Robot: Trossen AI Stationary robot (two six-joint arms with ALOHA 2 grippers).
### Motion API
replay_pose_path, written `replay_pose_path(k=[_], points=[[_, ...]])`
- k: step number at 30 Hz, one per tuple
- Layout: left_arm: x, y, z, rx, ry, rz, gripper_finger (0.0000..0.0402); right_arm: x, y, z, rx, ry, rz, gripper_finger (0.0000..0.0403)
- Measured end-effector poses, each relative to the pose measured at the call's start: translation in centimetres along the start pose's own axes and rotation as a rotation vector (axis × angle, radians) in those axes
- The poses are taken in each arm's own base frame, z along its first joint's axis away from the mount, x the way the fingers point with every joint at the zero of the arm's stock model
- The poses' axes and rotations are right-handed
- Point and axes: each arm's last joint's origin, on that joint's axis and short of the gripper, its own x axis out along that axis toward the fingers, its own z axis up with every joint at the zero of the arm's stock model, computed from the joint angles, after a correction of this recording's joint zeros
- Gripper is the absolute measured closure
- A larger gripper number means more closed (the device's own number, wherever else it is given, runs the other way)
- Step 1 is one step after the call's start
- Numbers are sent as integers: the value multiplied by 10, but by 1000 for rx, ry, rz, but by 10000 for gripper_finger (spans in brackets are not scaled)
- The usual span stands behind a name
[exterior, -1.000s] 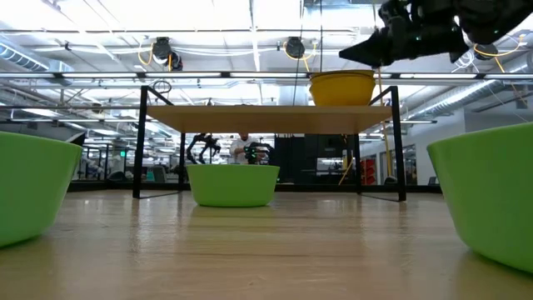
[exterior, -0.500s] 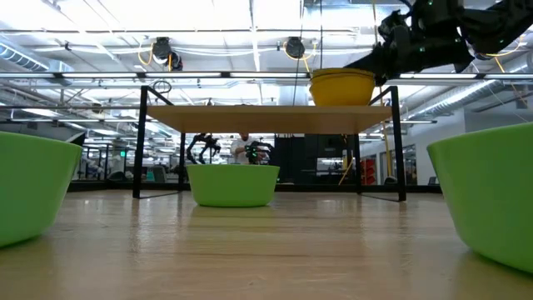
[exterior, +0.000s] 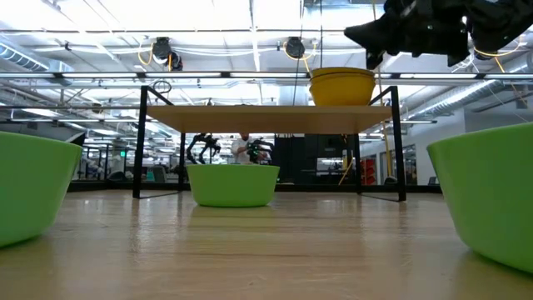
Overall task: Pick & Place Mini bowls
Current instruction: Stack the white bowl on top of the white bowl on the shelf, then put the bottom right green bowl on the shelf
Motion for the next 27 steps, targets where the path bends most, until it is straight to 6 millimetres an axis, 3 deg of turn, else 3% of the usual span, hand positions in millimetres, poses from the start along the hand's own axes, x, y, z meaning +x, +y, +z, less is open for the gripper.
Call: replay_pose_path(k=[6, 12, 15, 19, 23, 27], points=[[0, 0, 0, -6, 0, 0, 241, 5, 2, -16, -65, 131, -156, 403], [0, 0, 0, -6, 0, 0, 227, 6, 0, -20, -83, 168, -172, 403], [0, 0, 0, -7, -3, 0, 221, 5, 2, -13, -95, 115, -175, 403], [0, 0, 5, -27, -43, 0, 218, 0, 11, 12, -114, -1, -155, 403], [0, 0, 10, -50, -93, 2, 224, -8, 28, 29, -80, -73, -28, 403], [-1, 1, 13, -67, -128, 3, 232, -13, 47, 29, -6, -81, 167, 403]])
